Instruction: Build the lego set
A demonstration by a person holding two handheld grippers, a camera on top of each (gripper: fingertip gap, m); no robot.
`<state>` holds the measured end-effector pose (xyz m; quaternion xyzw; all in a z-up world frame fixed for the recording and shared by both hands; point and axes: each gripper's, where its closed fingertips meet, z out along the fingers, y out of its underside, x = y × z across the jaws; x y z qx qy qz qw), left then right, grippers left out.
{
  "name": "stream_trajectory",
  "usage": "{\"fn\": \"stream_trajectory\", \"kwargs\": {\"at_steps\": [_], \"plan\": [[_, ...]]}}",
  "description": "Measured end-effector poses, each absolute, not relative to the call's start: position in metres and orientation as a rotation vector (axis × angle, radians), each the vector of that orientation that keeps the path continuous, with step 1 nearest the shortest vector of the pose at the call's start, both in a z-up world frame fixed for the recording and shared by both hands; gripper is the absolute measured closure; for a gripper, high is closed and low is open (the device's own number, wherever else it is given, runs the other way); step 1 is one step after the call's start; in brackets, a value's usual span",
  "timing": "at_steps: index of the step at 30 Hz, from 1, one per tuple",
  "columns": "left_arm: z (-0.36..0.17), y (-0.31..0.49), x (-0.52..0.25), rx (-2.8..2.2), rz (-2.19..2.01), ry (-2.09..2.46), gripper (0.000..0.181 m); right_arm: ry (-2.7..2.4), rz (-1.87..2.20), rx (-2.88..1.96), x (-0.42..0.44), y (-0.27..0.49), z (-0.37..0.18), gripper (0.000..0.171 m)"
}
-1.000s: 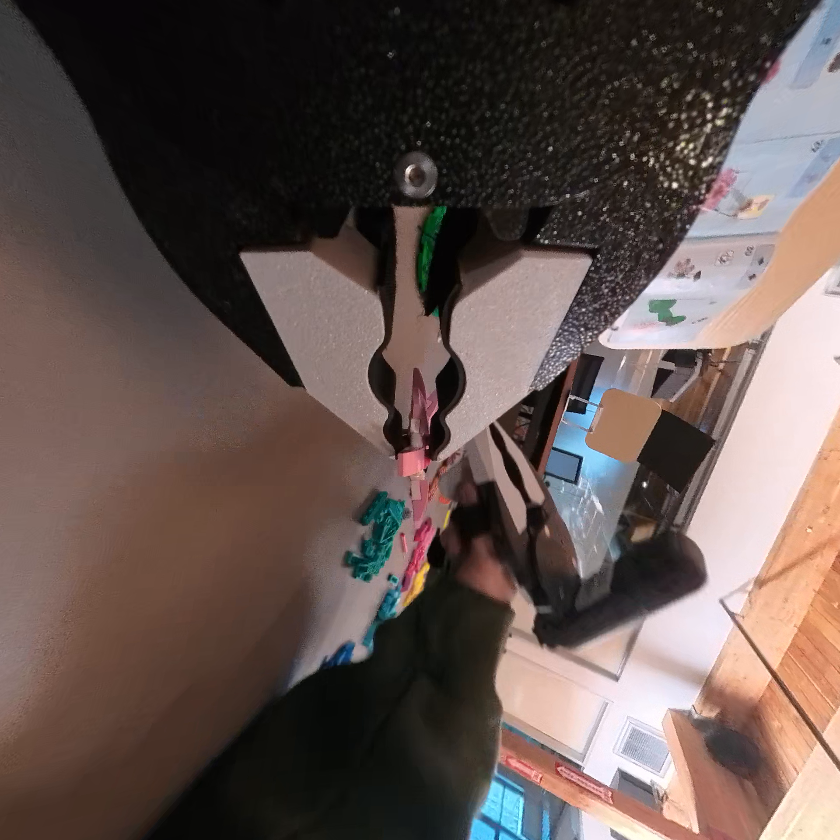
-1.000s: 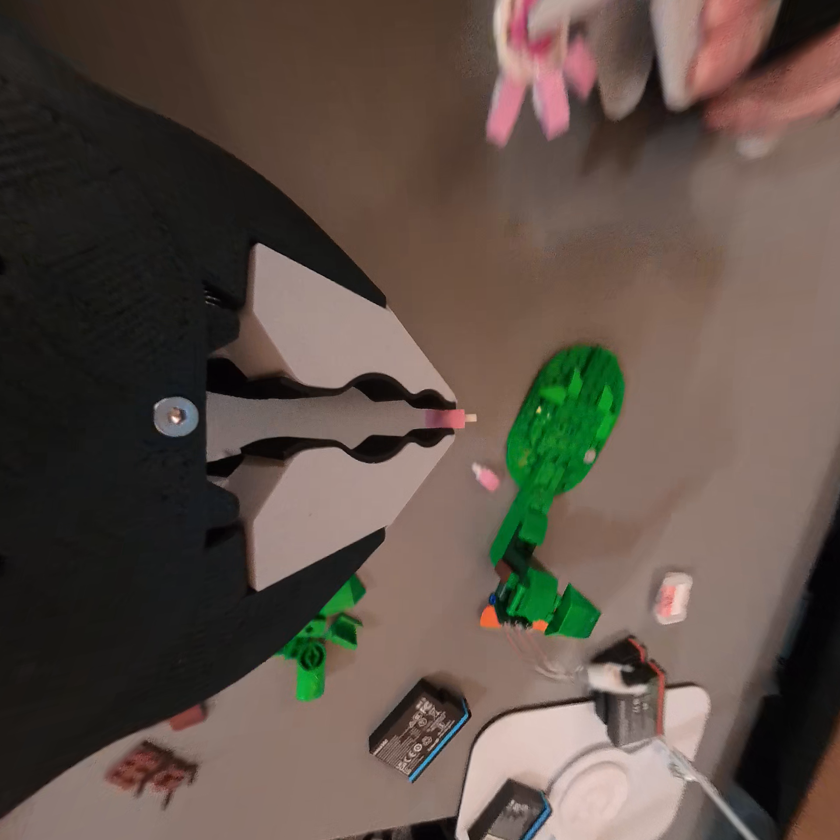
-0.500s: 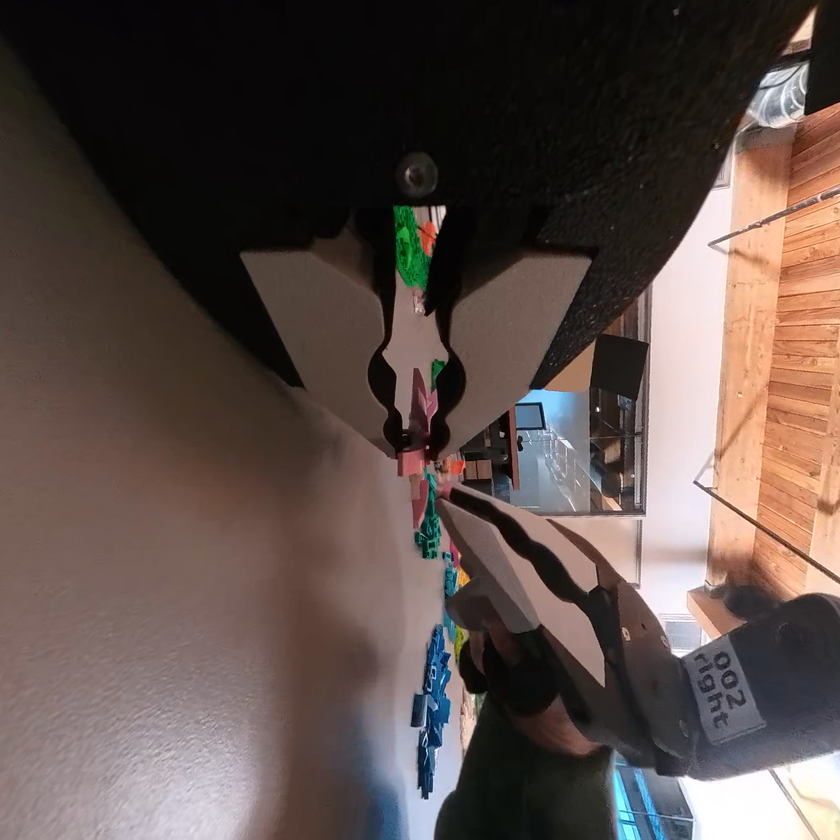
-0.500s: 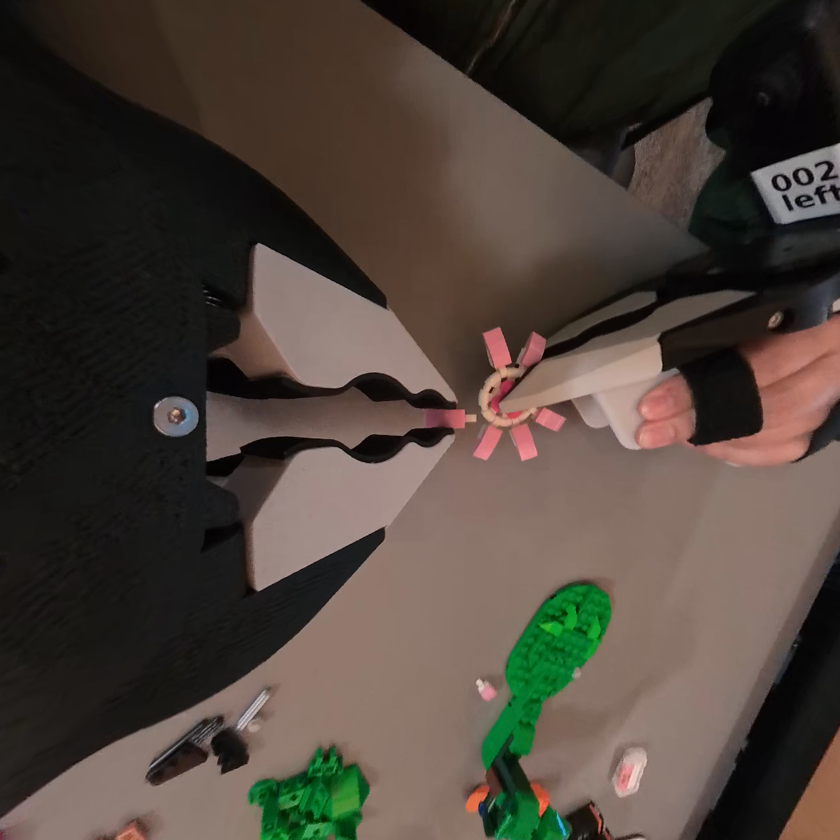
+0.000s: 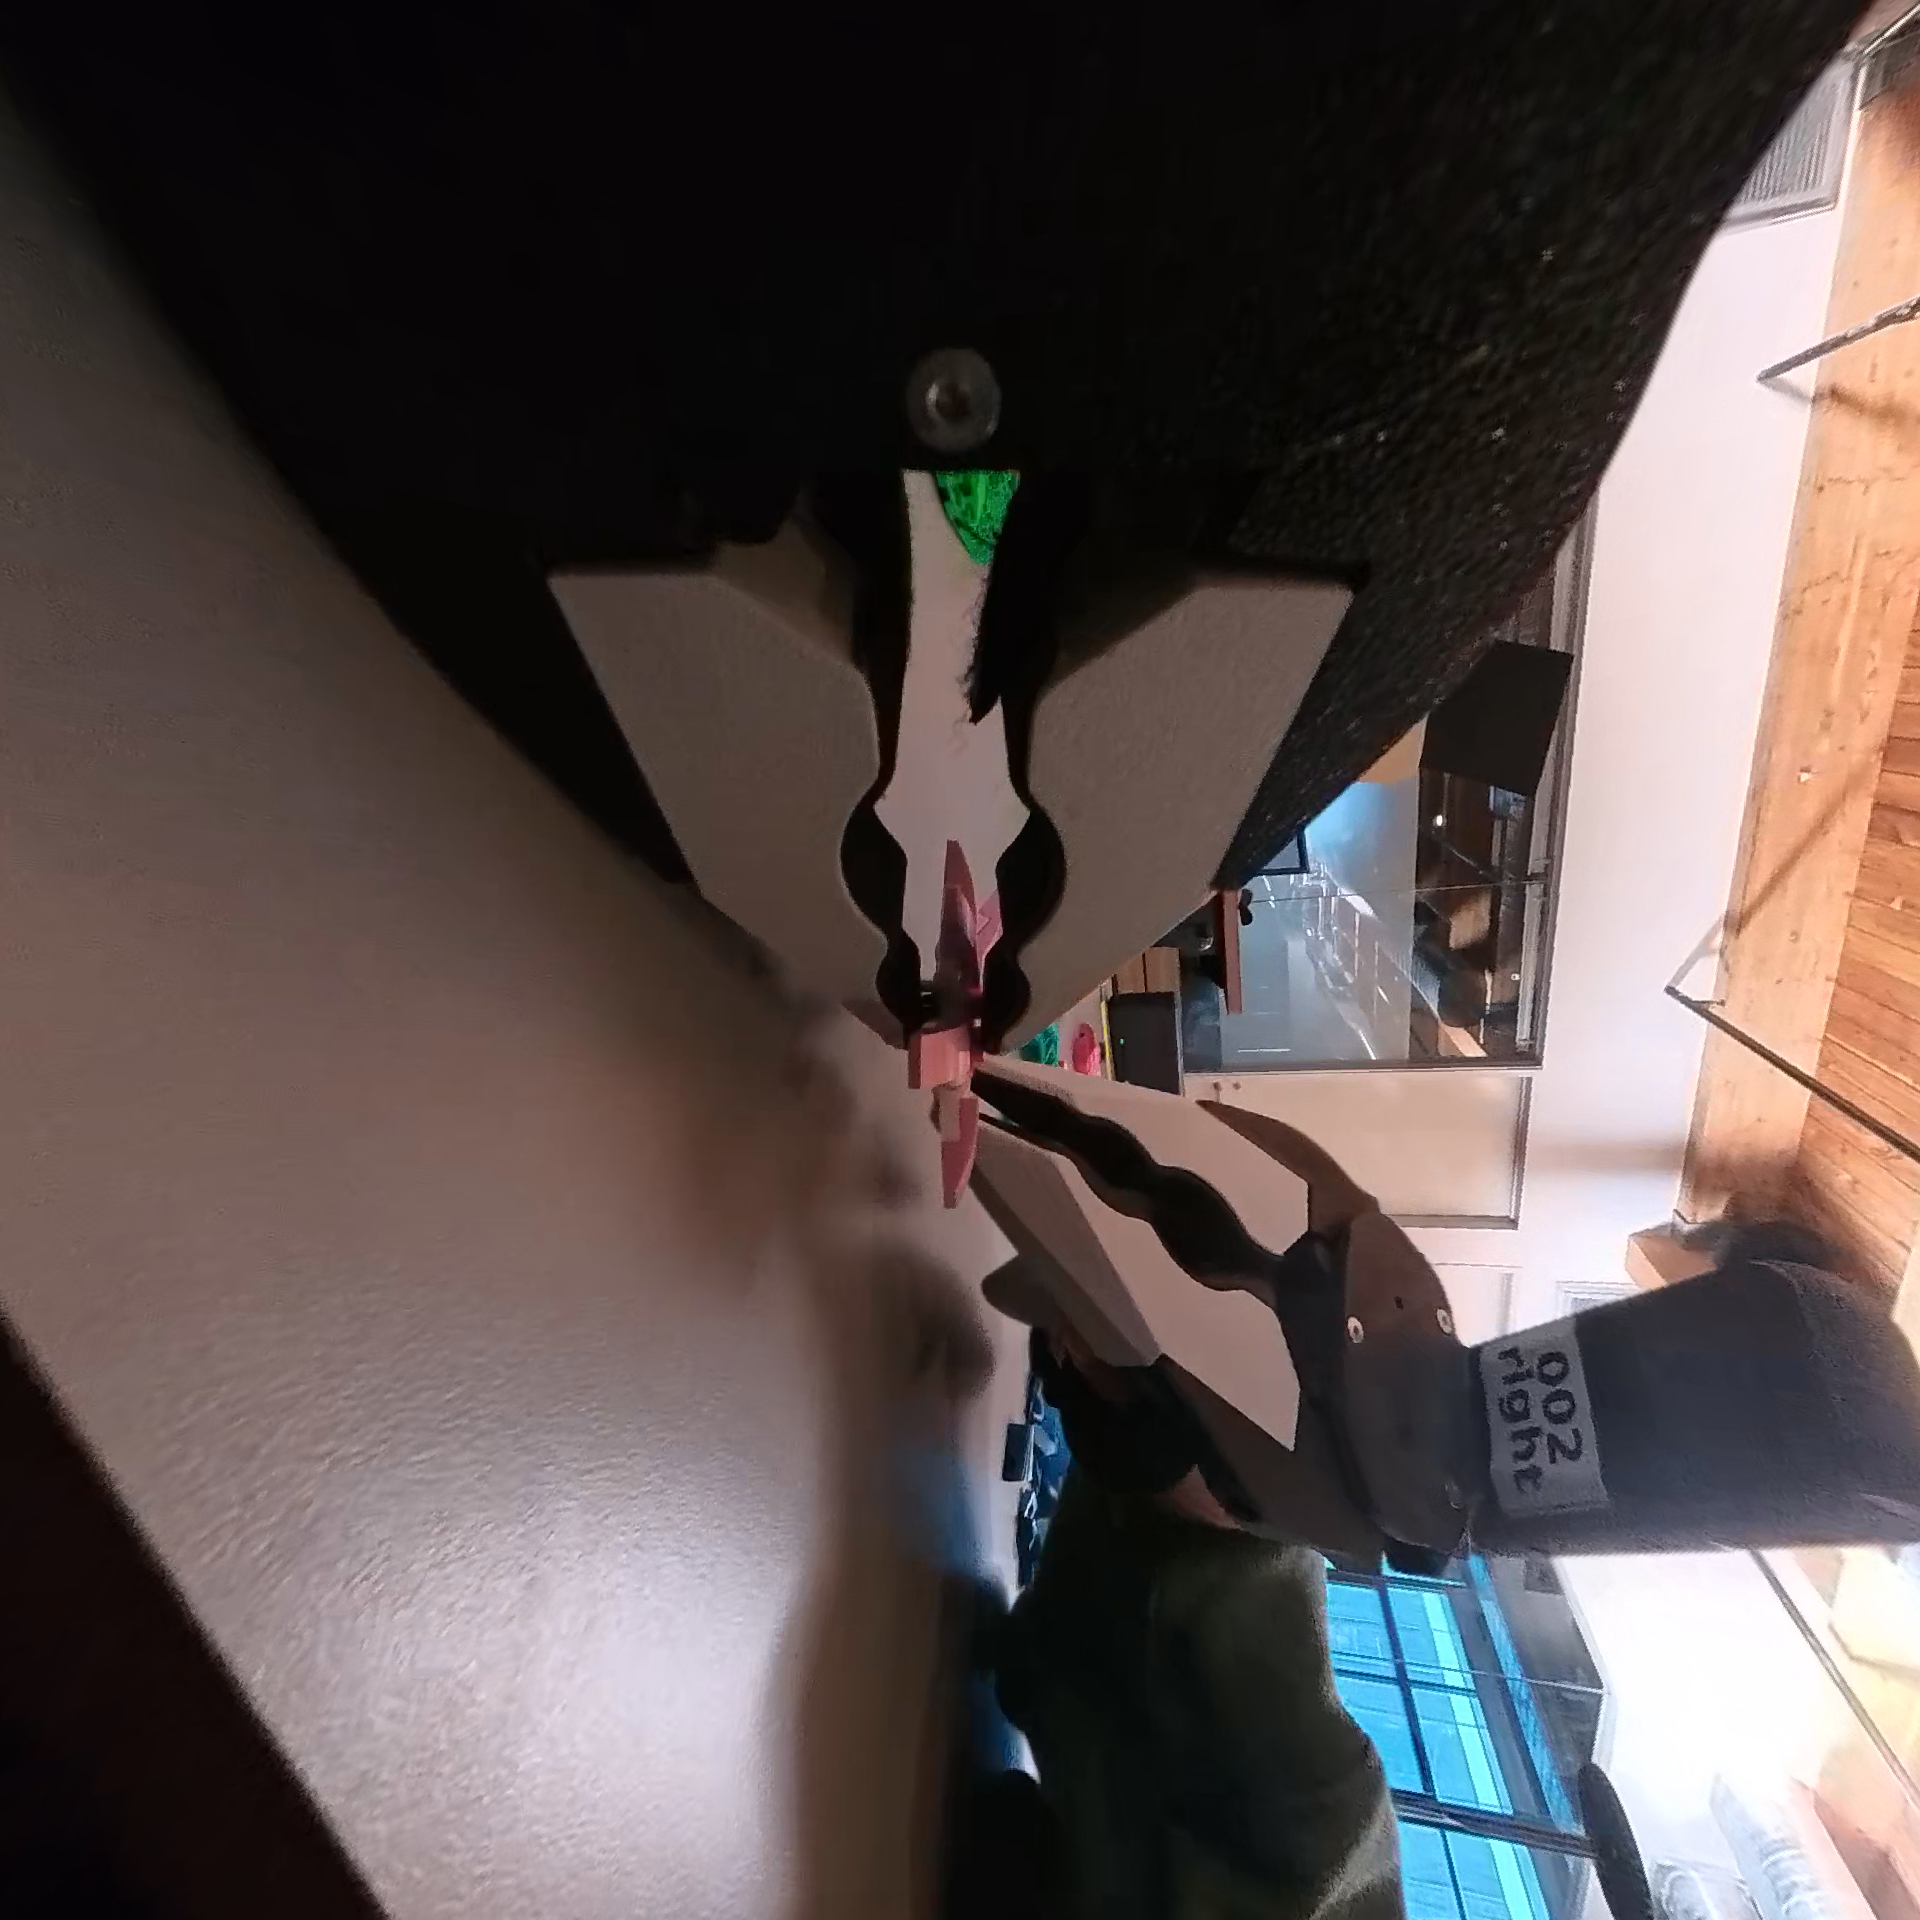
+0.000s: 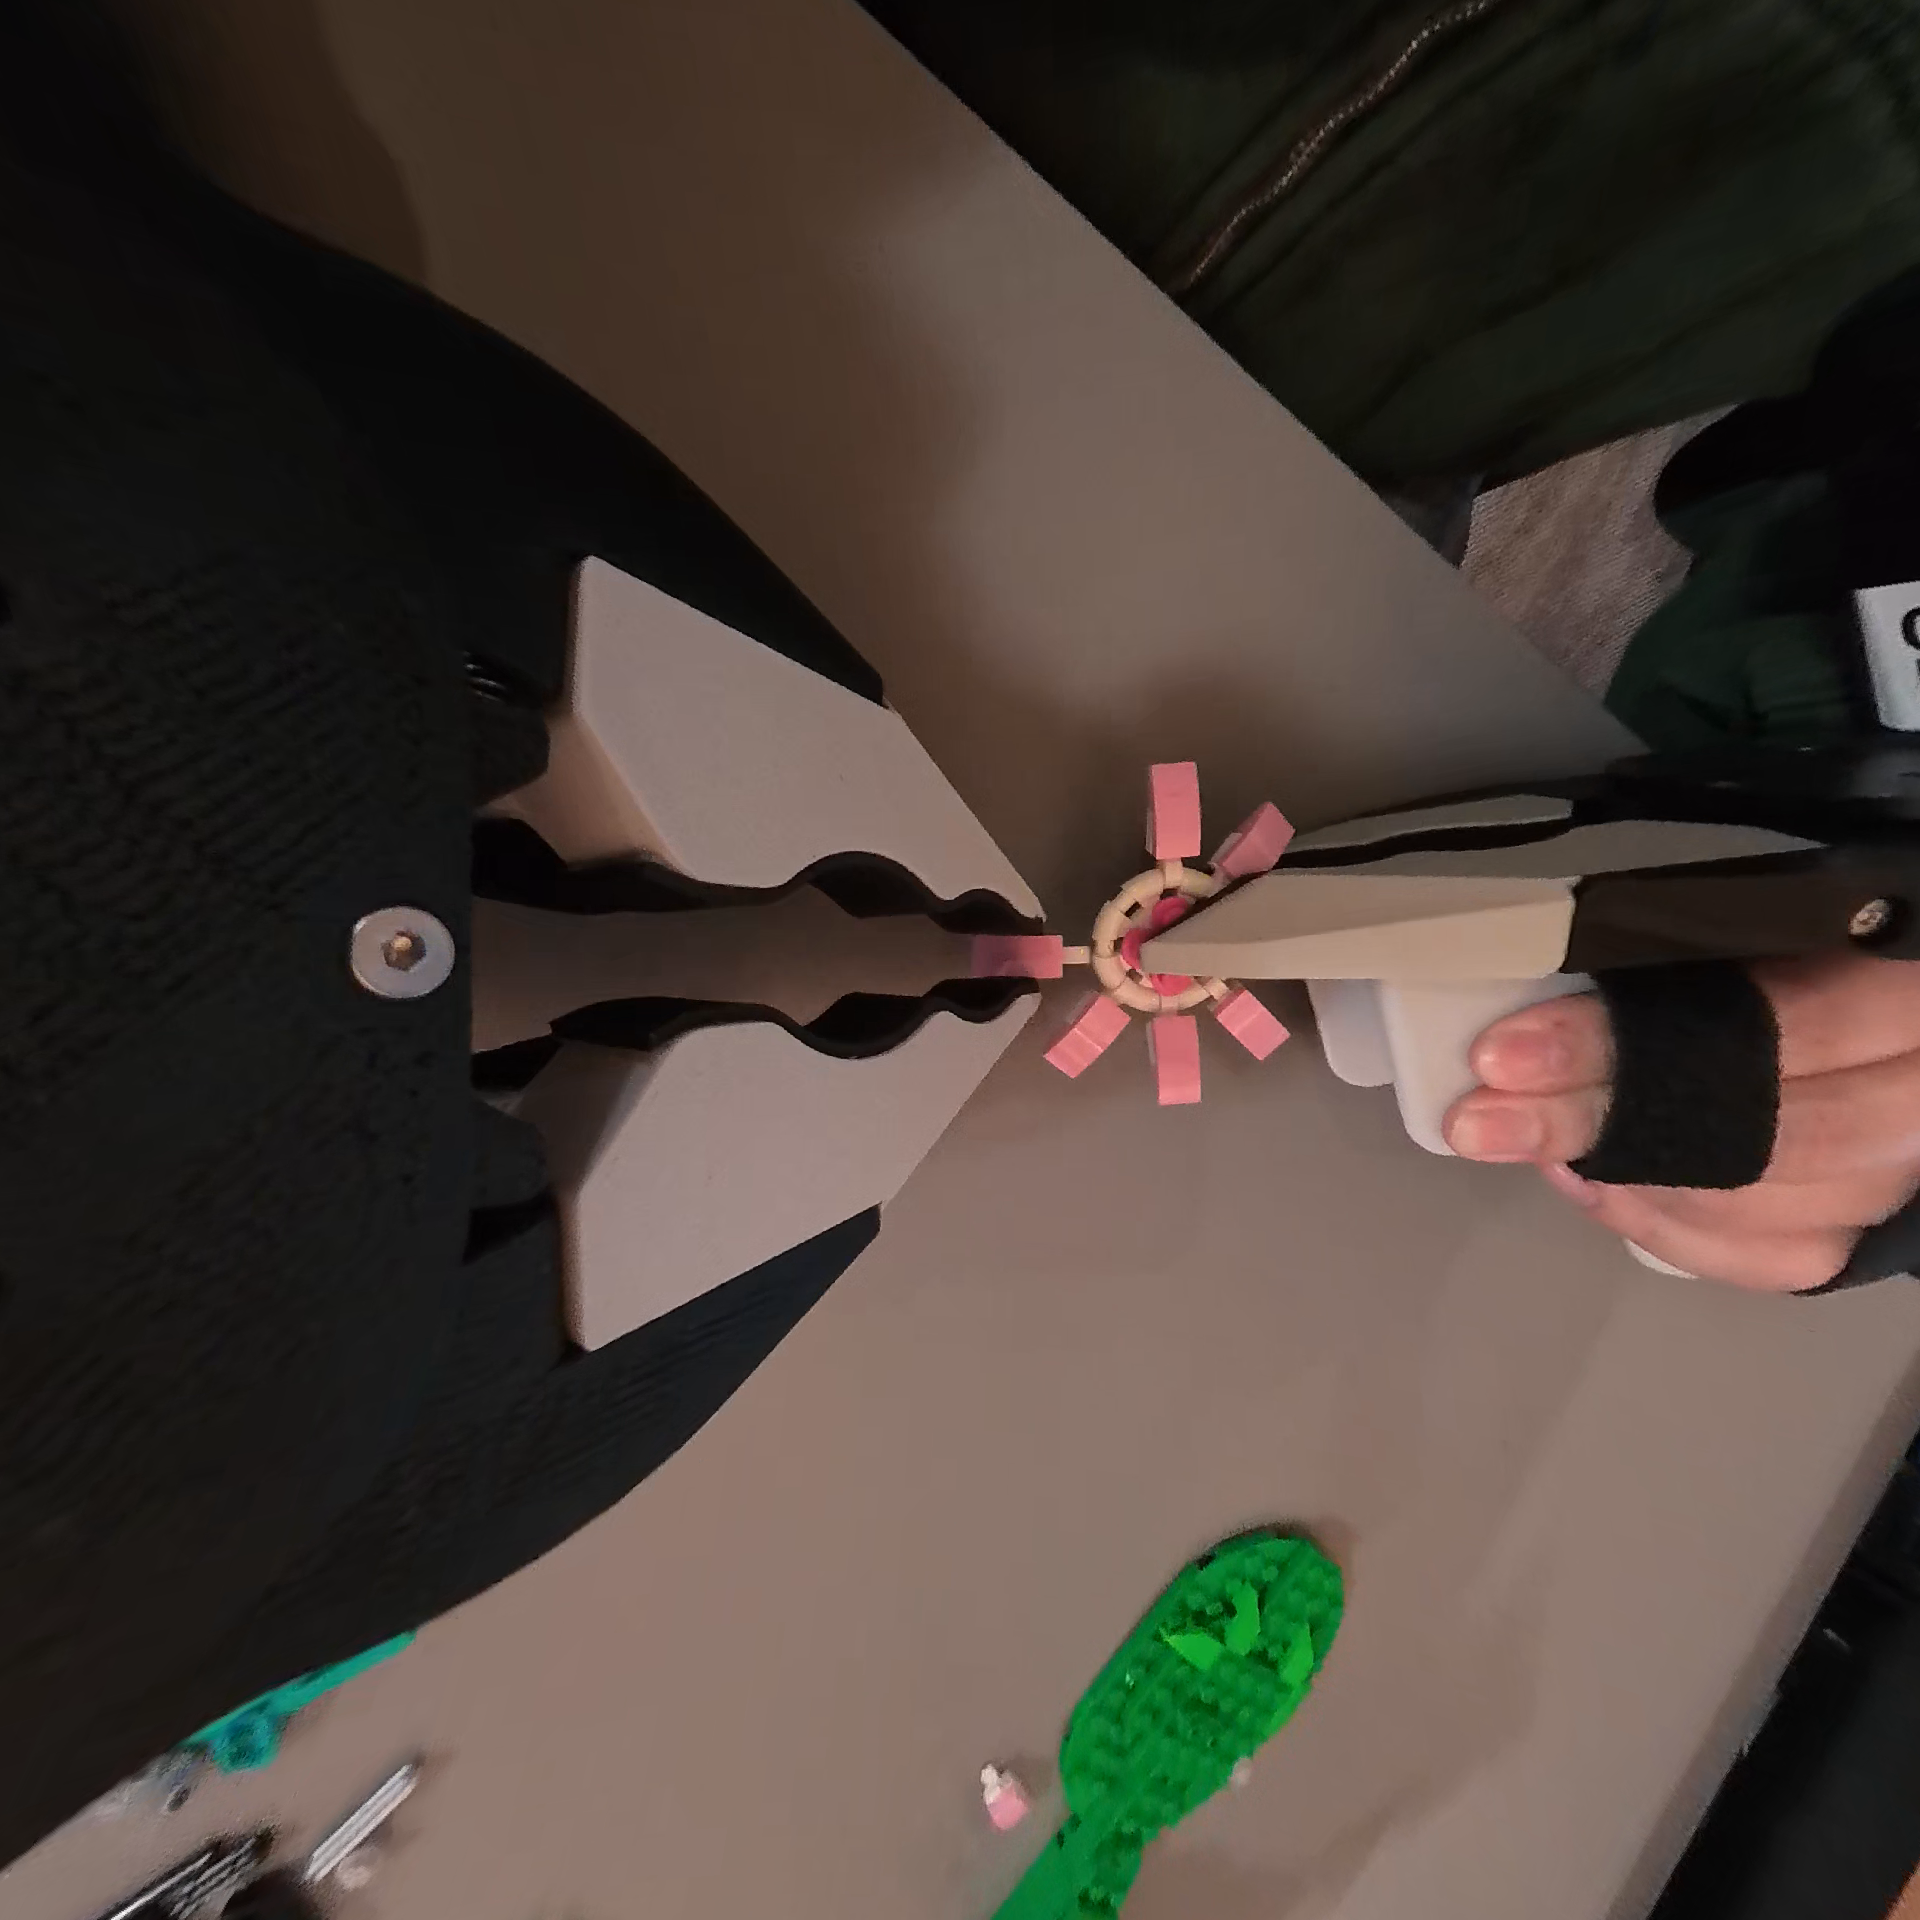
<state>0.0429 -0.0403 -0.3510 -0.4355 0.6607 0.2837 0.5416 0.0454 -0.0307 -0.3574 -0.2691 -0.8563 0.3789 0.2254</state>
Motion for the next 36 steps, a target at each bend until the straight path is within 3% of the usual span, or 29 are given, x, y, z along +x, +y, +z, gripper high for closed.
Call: {"fn": "stream_trajectory", "kwargs": {"at_steps": [1, 36], "plan": [[-0.352, -0.041, 0.043, -1.038, 0.665, 1.573, 0.173, -2.362, 1.072, -0.743, 0.046, -0.033, -0.357, 0.165], [-0.359, -0.050, 0.055, -1.054, 0.527, 1.627, 0.173, -2.448, 1.202, -0.718, 0.055, -0.044, -0.364, 0.165]]}}
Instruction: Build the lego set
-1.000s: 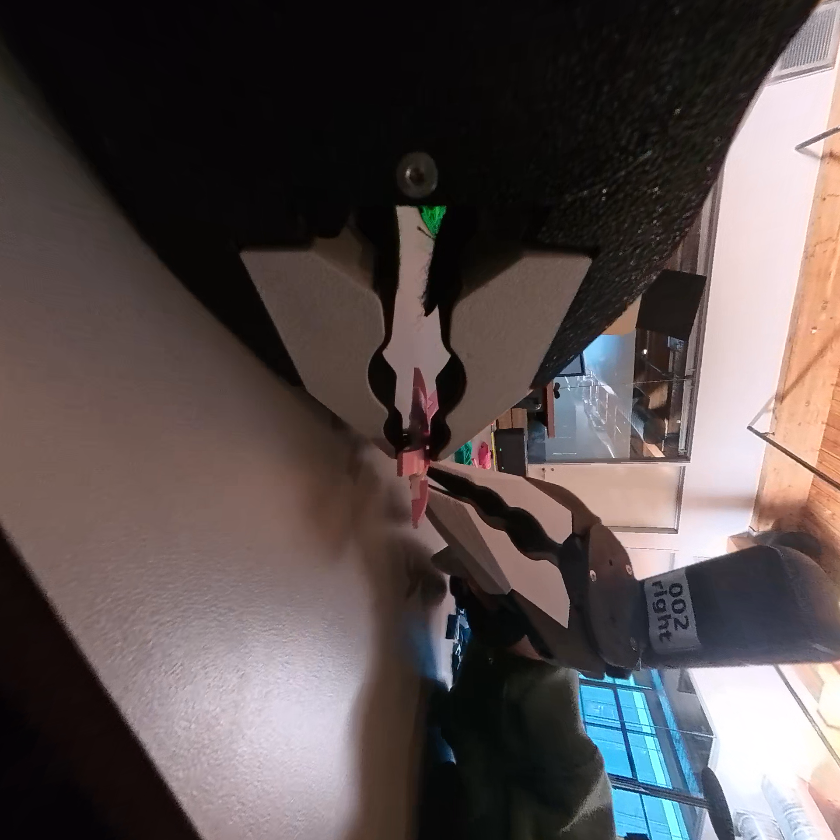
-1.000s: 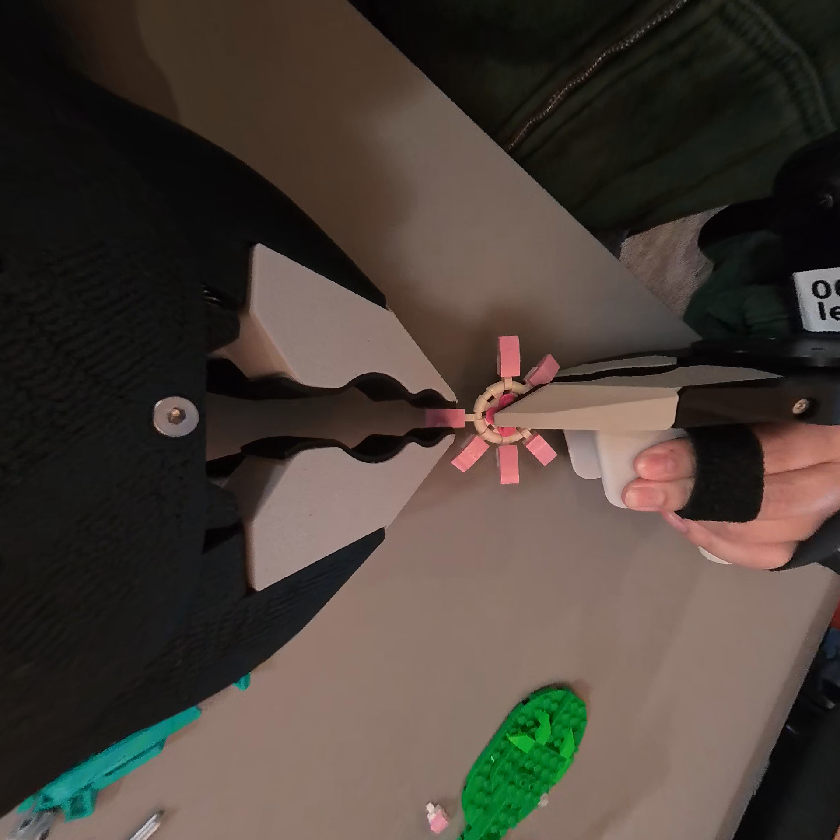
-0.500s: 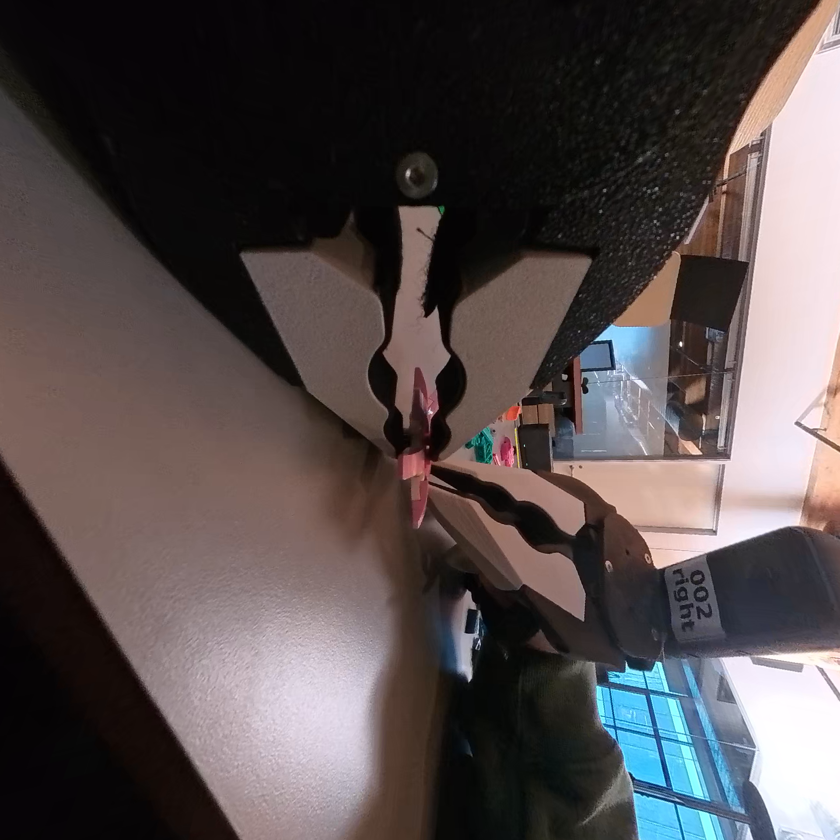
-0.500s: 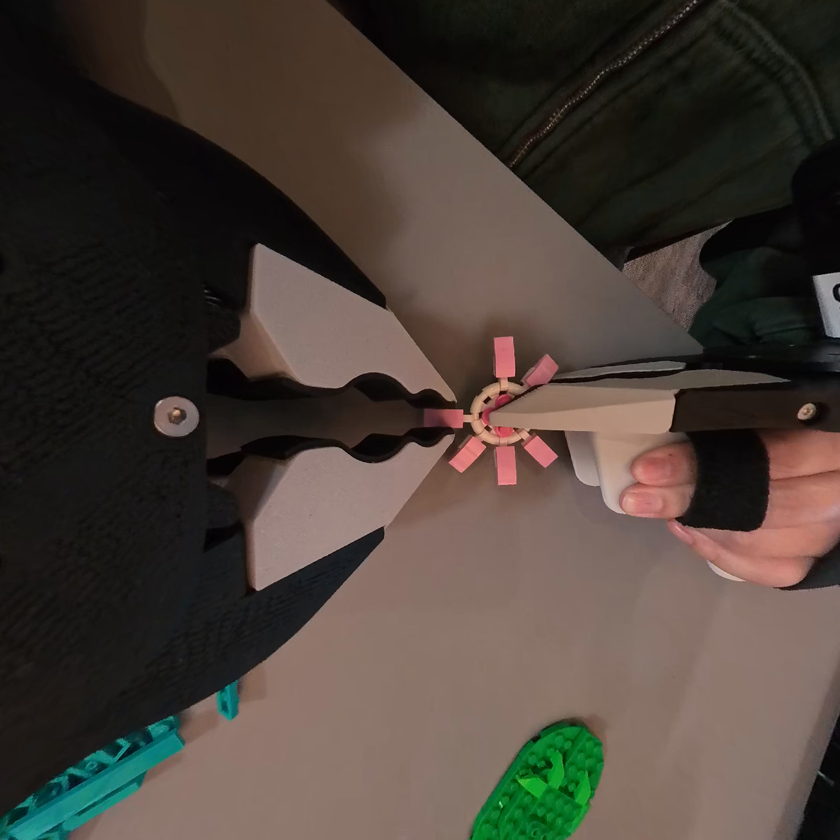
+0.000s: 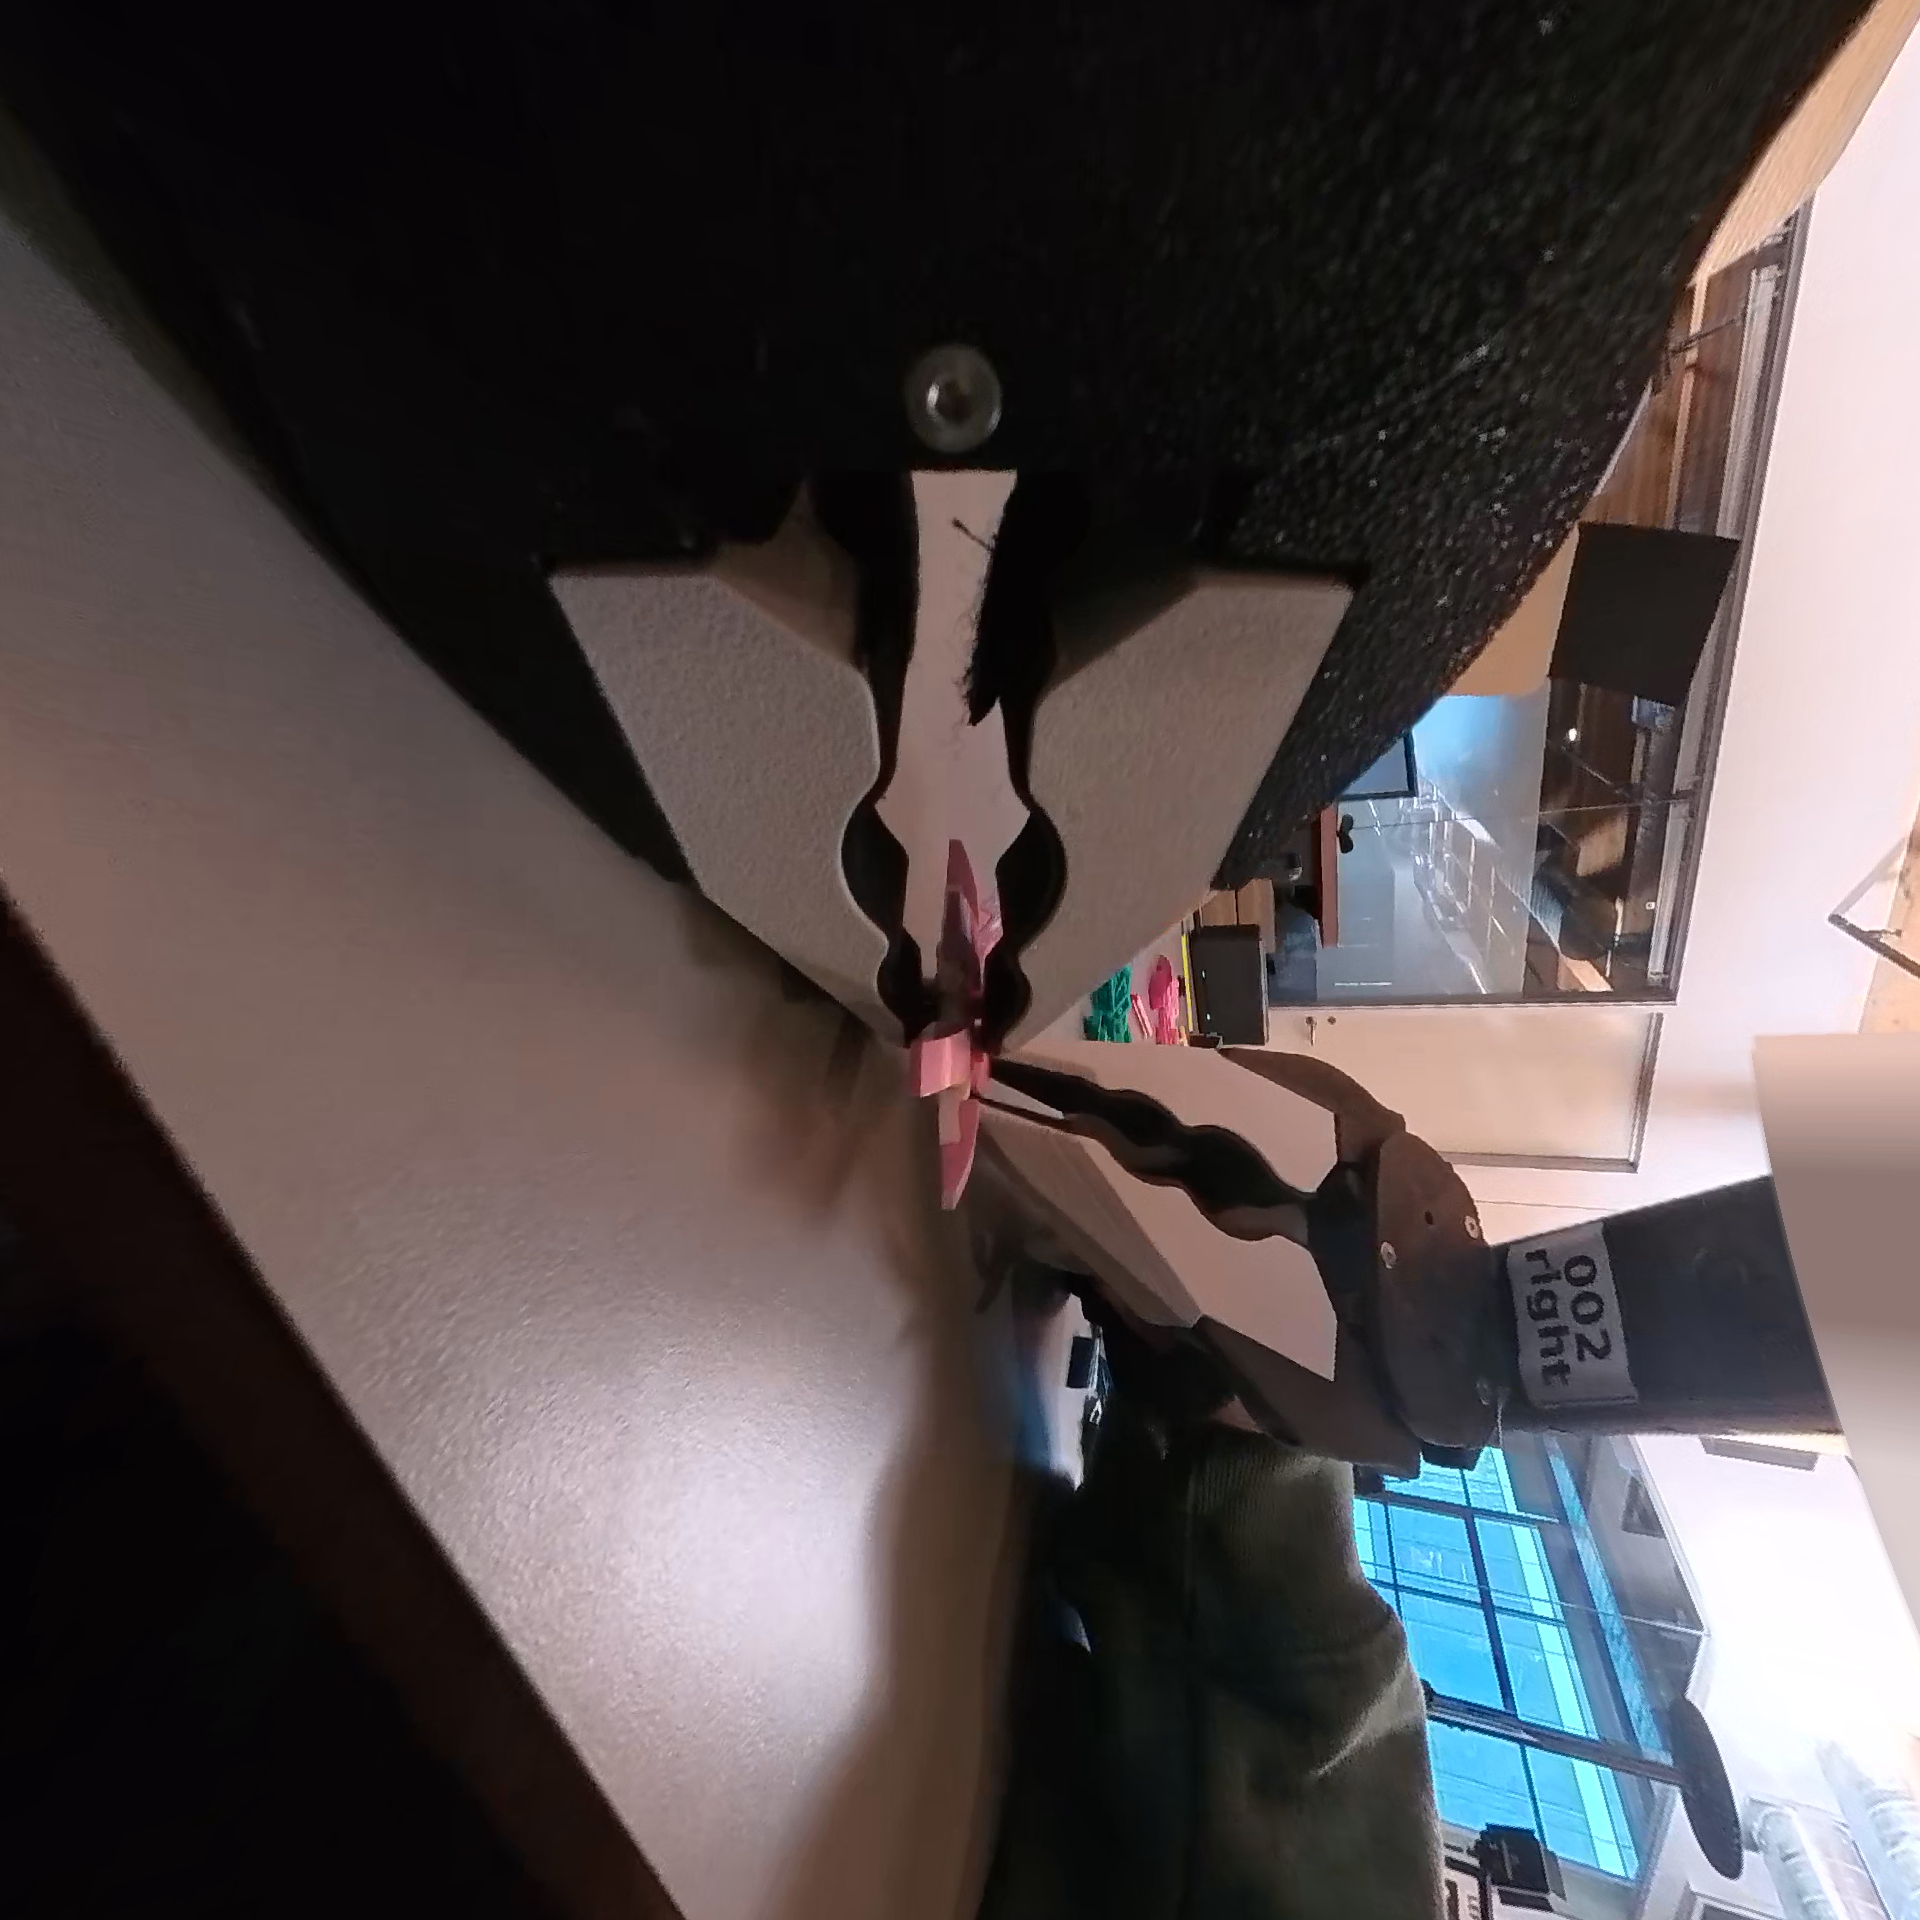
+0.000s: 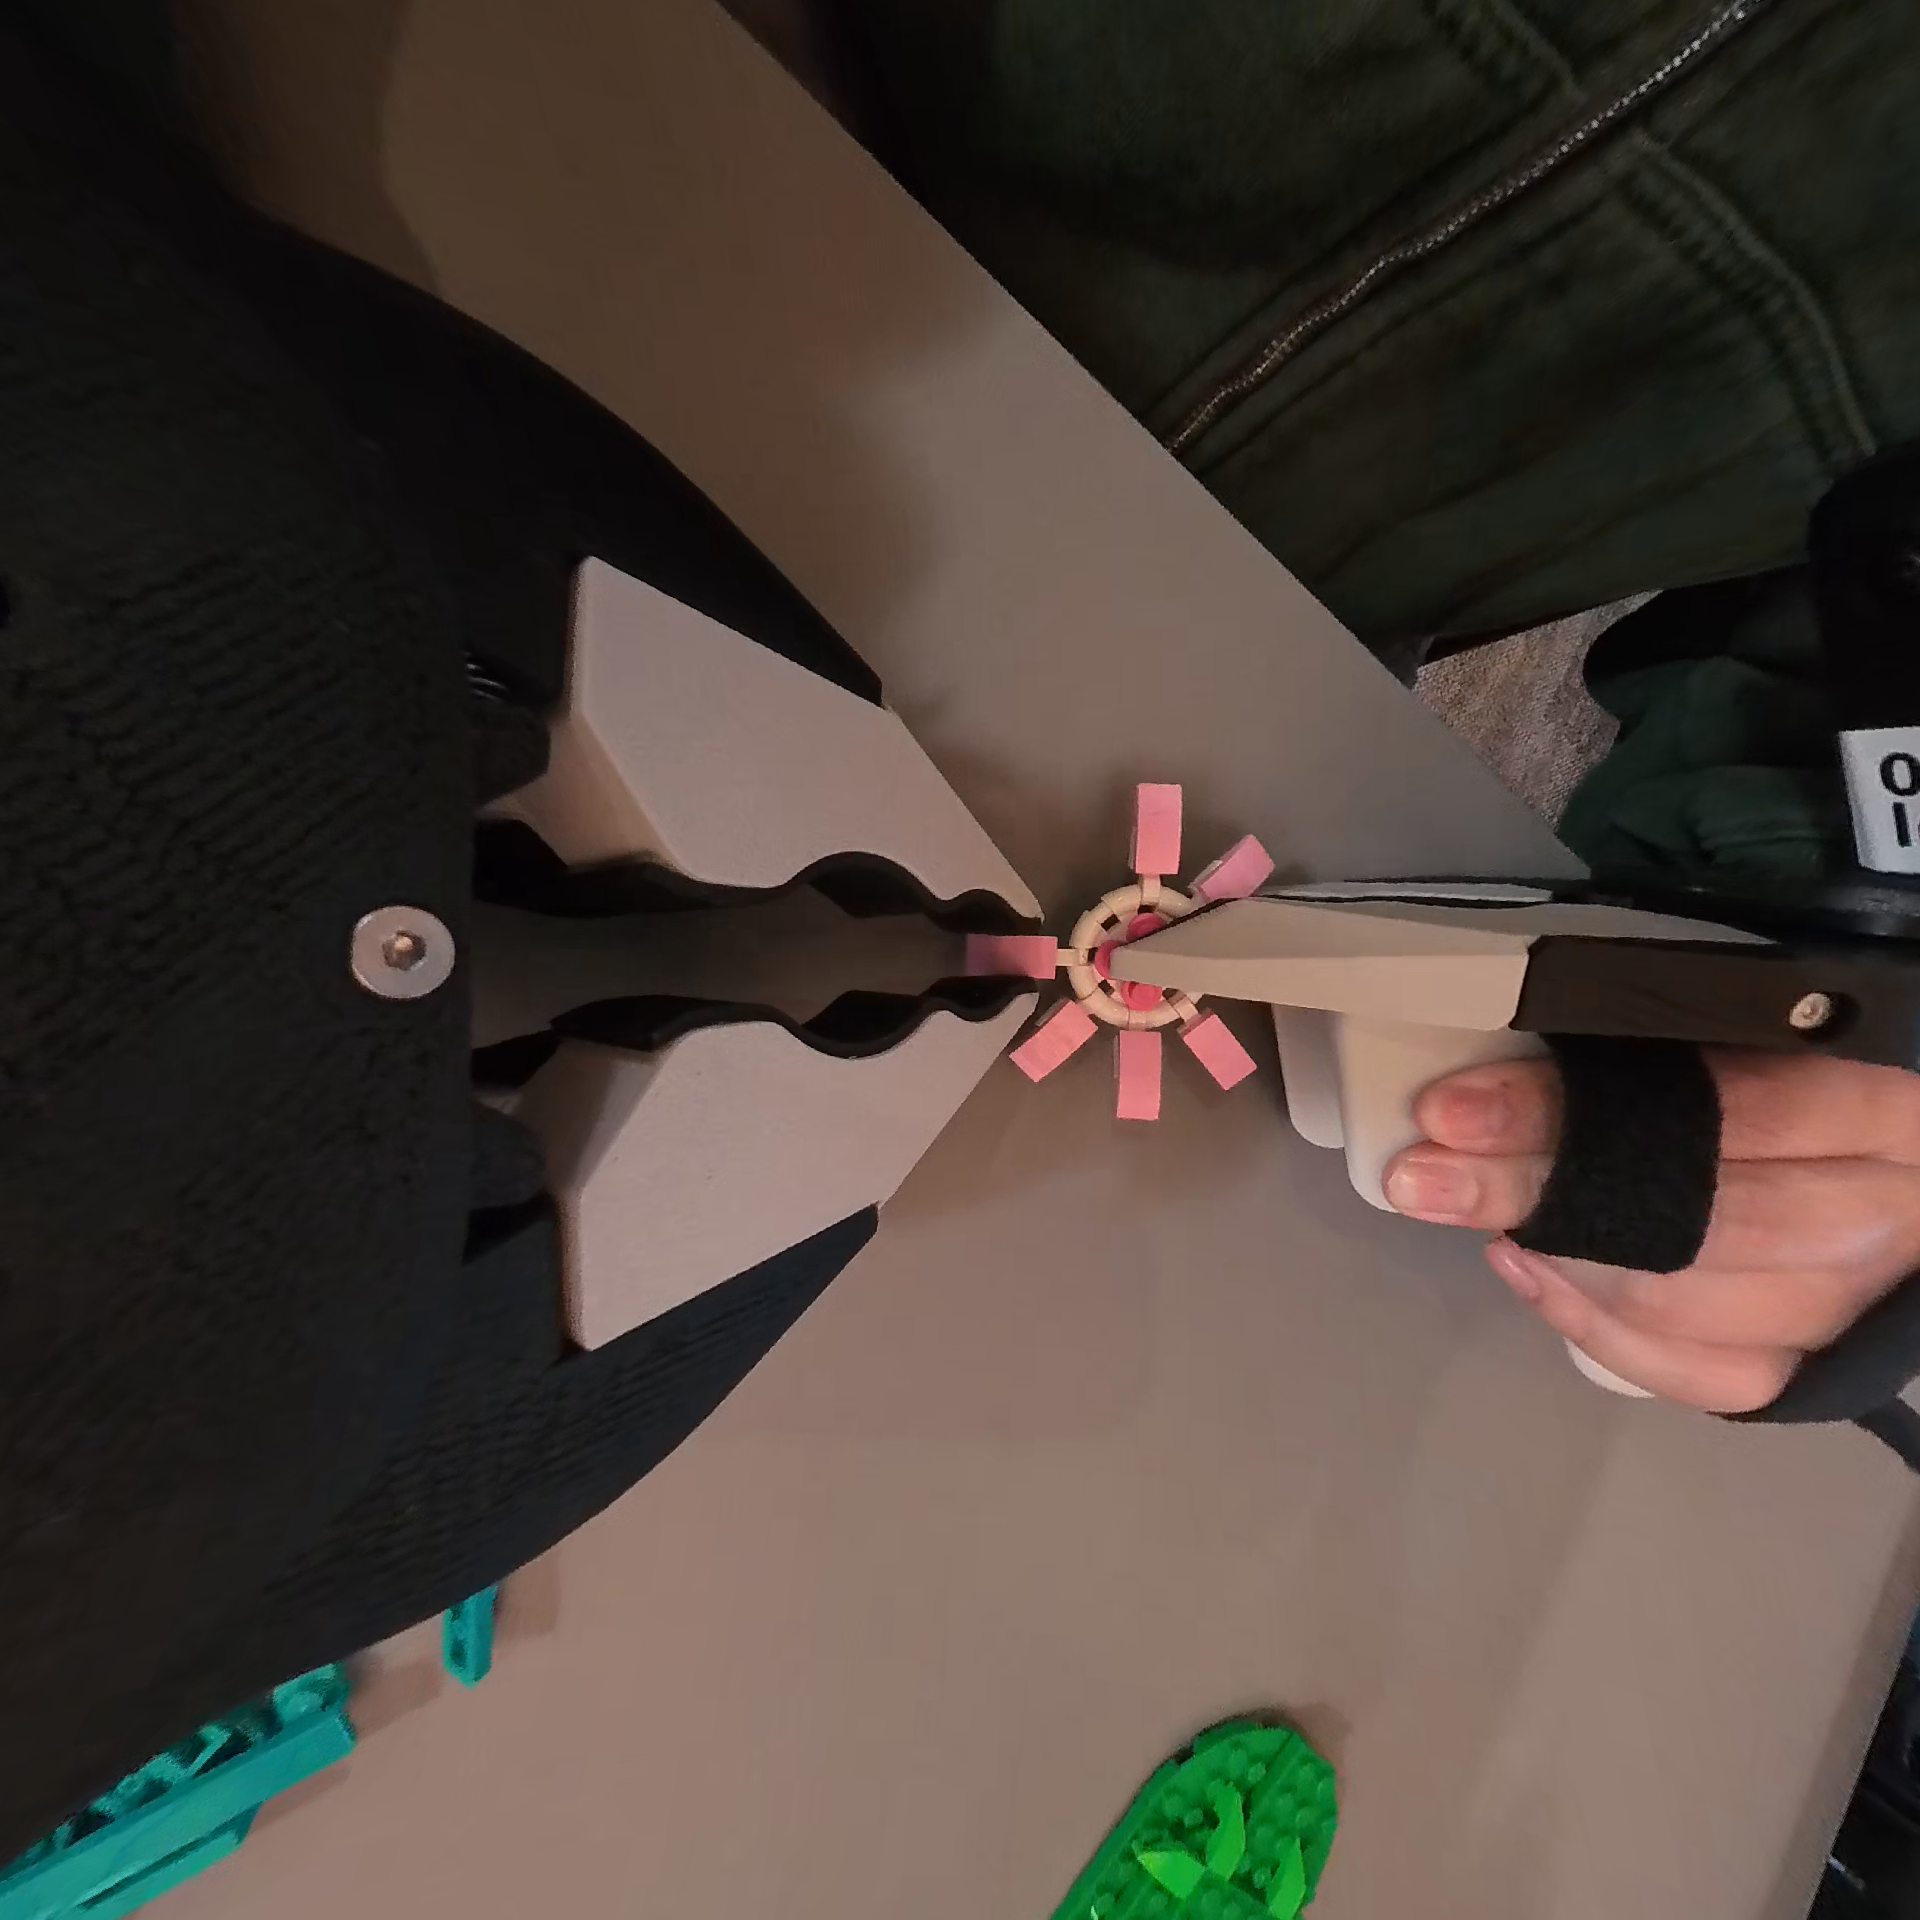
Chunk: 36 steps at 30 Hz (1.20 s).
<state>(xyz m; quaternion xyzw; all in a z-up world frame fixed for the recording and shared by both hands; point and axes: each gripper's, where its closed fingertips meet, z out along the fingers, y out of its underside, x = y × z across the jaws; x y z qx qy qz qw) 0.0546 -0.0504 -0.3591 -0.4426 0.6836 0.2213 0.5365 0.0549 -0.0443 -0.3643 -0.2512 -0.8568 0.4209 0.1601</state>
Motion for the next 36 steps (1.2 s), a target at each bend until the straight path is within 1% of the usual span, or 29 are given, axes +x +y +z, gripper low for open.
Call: {"fn": "stream_trajectory", "kwargs": {"at_steps": [32, 35, 36], "plan": [[-0.362, -0.051, 0.054, -1.093, 0.446, 1.601, 0.173, -2.445, 1.208, -0.715, 0.054, -0.049, -0.365, 0.166], [-0.362, -0.049, 0.056, -1.095, 0.453, 1.597, 0.173, -2.371, 1.315, -0.697, 0.051, -0.059, -0.350, 0.166], [-0.362, -0.049, 0.057, -1.087, 0.462, 1.598, 0.173, -2.335, 1.378, -0.670, 0.047, -0.066, -0.342, 0.171]]}}
